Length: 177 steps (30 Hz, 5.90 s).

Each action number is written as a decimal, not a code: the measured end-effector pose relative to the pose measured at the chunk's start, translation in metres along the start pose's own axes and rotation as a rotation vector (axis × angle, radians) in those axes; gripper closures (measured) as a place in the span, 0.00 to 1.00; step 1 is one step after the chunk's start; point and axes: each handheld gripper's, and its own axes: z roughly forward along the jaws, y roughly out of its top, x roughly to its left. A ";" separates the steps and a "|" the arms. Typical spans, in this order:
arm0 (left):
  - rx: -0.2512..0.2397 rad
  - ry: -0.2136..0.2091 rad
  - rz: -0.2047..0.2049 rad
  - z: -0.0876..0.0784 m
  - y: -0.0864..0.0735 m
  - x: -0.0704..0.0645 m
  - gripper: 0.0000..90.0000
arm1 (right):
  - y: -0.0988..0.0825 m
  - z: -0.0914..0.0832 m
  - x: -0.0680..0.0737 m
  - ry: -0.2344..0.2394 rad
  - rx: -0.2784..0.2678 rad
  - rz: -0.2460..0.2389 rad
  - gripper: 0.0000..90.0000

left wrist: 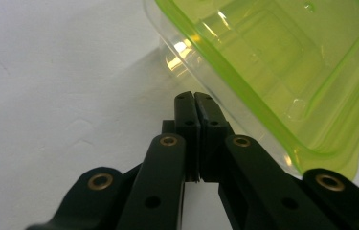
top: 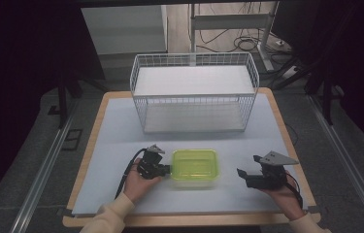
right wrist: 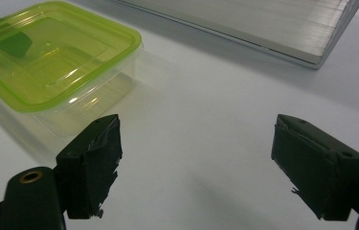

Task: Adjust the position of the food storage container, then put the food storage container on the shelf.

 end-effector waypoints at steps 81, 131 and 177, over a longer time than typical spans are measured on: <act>-0.130 -0.235 -0.306 -0.015 0.001 0.014 0.54 | 0.032 0.070 0.019 0.340 0.146 0.379 0.44; -0.222 -0.224 -0.221 -0.040 -0.001 -0.008 0.89 | 0.043 0.043 0.019 0.425 0.082 0.449 0.90; -0.314 -0.213 -0.136 -0.086 0.042 -0.015 0.89 | 0.096 0.017 0.018 0.407 -0.038 0.374 0.90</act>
